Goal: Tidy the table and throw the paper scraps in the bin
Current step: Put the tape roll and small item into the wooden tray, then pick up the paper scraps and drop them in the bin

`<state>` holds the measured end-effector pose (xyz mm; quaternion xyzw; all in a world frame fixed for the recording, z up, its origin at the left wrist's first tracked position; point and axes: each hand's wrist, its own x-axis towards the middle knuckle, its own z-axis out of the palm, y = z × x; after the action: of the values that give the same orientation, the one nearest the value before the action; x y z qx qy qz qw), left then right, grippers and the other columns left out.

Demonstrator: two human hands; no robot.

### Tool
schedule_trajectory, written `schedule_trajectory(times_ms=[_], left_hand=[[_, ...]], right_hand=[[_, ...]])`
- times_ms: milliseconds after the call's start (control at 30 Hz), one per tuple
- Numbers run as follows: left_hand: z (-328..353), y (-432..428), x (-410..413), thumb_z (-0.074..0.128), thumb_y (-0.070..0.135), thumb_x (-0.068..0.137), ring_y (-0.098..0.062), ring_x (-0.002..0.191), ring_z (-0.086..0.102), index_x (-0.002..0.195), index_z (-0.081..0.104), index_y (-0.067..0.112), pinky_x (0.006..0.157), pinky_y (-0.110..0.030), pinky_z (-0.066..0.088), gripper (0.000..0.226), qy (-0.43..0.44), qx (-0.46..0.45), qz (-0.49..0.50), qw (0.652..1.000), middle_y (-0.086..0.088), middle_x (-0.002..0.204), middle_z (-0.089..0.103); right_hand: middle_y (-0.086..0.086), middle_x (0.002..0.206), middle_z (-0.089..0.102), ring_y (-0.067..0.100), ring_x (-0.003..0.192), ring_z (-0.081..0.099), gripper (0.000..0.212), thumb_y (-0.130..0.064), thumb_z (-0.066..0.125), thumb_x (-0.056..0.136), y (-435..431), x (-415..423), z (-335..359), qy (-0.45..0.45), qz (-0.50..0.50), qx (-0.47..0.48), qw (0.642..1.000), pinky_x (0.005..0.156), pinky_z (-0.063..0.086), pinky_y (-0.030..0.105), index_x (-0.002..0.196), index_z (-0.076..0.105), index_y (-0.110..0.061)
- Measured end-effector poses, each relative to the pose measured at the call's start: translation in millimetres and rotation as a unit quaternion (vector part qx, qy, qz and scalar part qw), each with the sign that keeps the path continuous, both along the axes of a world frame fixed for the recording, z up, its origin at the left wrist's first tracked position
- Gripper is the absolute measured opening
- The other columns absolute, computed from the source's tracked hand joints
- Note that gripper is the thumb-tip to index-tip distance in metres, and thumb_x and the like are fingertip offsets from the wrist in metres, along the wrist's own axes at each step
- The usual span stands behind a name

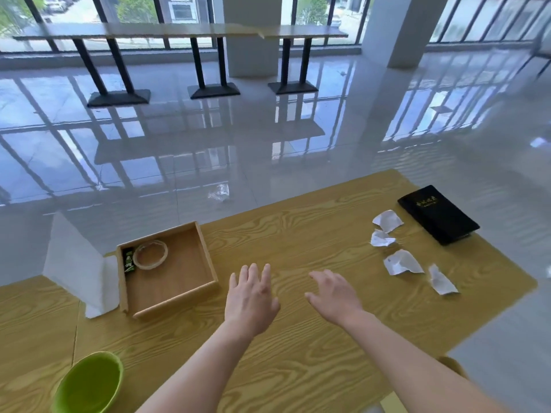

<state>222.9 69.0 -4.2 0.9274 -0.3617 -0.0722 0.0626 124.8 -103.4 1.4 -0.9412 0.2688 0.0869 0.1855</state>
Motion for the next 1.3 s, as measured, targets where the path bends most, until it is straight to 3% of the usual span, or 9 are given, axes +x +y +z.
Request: schedule_trajectory(times_ms=[267,467,667,833,933,1200,1300], left_hand=[[-4.4,-95.8,-54.2,0.047,0.049,0.091,-0.031,0.147,0.015,0.153,0.010,0.017,0.119,-0.050,0.016,0.079,0.008,0.021,-0.018,1.000,-0.014,0.158,0.020],[-9.5,-185.8,-107.6,0.049,0.043,0.087,-0.028,0.139,0.030,0.150,0.023,0.018,0.116,-0.042,0.024,0.073,0.023,-0.005,-0.024,0.999,-0.011,0.149,0.037],[-11.7,-257.6,-133.1,0.053,0.043,0.088,-0.023,0.118,0.049,0.141,0.038,0.022,0.100,-0.034,0.039,0.059,0.046,-0.027,-0.049,0.997,-0.002,0.126,0.052],[-17.2,-304.1,-127.3,0.055,0.038,0.087,-0.022,0.097,0.052,0.118,0.051,0.022,0.083,-0.031,0.041,0.035,0.054,-0.019,-0.080,0.995,-0.001,0.106,0.055],[-24.9,-330.5,-120.2,0.054,0.033,0.088,-0.023,0.095,0.051,0.125,0.049,0.022,0.082,-0.032,0.043,0.038,0.062,-0.027,-0.101,0.993,-0.001,0.104,0.054],[-64.2,-374.6,-97.4,0.055,0.037,0.092,-0.025,0.097,0.051,0.127,0.048,0.025,0.078,-0.034,0.041,0.038,0.073,0.008,-0.158,0.985,-0.006,0.109,0.055],[-78.5,-375.5,-91.4,0.057,0.028,0.091,-0.024,0.086,0.045,0.114,0.055,0.023,0.068,-0.032,0.035,0.024,0.049,0.032,-0.186,0.981,-0.003,0.099,0.051]], right_hand=[[0.006,0.132,0.054,0.026,0.123,0.049,0.054,-0.043,0.057,0.092,-90.3,-61.3,-6.2,-0.023,-0.029,0.019,0.999,0.100,0.041,0.036,0.139,0.047,-0.019],[0.006,0.128,0.056,0.024,0.122,0.052,0.049,-0.038,0.060,0.092,-177.5,-111.3,-11.1,-0.049,-0.050,0.033,0.997,0.097,0.047,0.037,0.136,0.052,-0.018],[0.005,0.127,0.057,0.024,0.120,0.052,0.039,-0.031,0.059,0.094,-252.2,-153.3,-16.9,-0.043,-0.097,0.018,0.994,0.093,0.049,0.035,0.130,0.055,-0.017],[0.005,0.128,0.053,0.024,0.115,0.050,0.033,-0.028,0.058,0.094,-287.3,-157.0,-24.4,-0.035,-0.129,0.003,0.991,0.083,0.046,0.032,0.125,0.055,-0.018],[0.005,0.120,0.054,0.023,0.108,0.051,0.031,-0.030,0.057,0.095,-298.2,-152.0,-31.5,-0.025,-0.141,-0.014,0.990,0.077,0.038,0.027,0.123,0.054,-0.019],[0.004,0.113,0.051,0.022,0.105,0.052,0.040,-0.045,0.062,0.091,-317.9,-129.7,-61.7,0.035,-0.193,-0.022,0.980,0.081,0.046,0.031,0.117,0.053,-0.015],[0.006,0.121,0.052,0.024,0.111,0.051,0.055,-0.042,0.063,0.091,-317.2,-129.6,-72.0,0.048,-0.208,-0.016,0.977,0.090,0.046,0.033,0.136,0.045,-0.016]])
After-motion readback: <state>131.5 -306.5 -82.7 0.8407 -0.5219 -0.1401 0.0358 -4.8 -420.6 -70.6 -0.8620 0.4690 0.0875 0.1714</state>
